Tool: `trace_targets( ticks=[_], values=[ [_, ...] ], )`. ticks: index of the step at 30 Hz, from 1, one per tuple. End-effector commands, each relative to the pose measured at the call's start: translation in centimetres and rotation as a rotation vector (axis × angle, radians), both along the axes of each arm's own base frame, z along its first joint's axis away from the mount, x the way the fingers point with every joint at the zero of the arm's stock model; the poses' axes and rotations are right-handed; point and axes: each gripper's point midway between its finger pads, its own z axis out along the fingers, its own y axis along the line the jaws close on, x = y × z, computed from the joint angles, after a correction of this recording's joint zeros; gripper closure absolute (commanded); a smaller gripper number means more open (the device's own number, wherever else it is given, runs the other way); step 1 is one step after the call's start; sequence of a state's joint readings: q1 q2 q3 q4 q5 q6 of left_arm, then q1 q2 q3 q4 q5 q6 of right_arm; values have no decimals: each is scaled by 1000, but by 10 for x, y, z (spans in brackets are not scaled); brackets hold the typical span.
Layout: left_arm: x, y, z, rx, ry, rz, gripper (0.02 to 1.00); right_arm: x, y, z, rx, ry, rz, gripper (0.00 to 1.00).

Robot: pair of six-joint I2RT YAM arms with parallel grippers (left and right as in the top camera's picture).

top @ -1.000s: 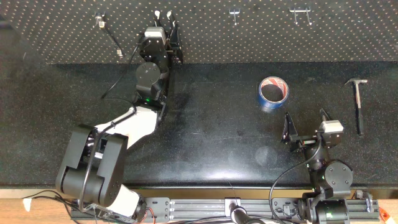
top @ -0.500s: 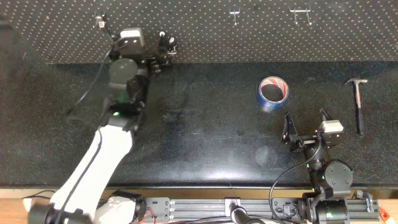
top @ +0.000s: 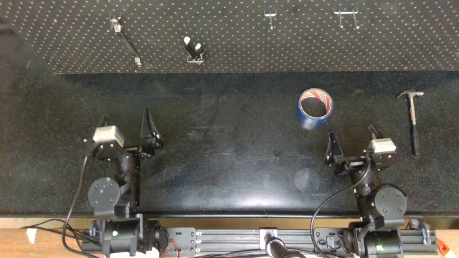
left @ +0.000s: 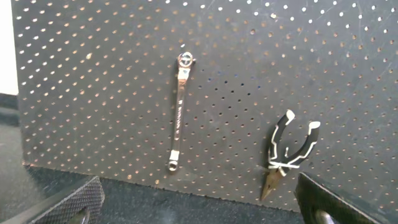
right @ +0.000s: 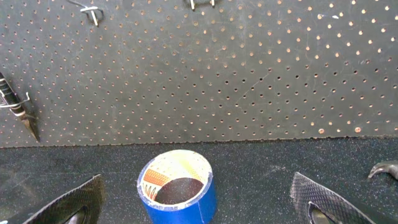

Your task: Place Tools Onto Pegboard

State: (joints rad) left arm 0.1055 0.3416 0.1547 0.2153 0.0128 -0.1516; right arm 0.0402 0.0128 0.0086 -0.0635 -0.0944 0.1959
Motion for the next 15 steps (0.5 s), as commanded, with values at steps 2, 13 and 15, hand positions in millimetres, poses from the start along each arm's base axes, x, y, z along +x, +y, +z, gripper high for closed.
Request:
trace_targets(
  ticks=[2, 13, 15],
  values=[
    [-16, -3, -31, 4, -30, -13, 20, 0, -2, -1, -18, -3, -10, 27],
    [-22, -8, -67, -9, 107, -28, 23, 0, -2, -1, -18, -3, -10, 27],
    [-22, -8, -67, -9, 107, -28, 23, 0, -2, -1, -18, -3, -10, 27]
  ],
)
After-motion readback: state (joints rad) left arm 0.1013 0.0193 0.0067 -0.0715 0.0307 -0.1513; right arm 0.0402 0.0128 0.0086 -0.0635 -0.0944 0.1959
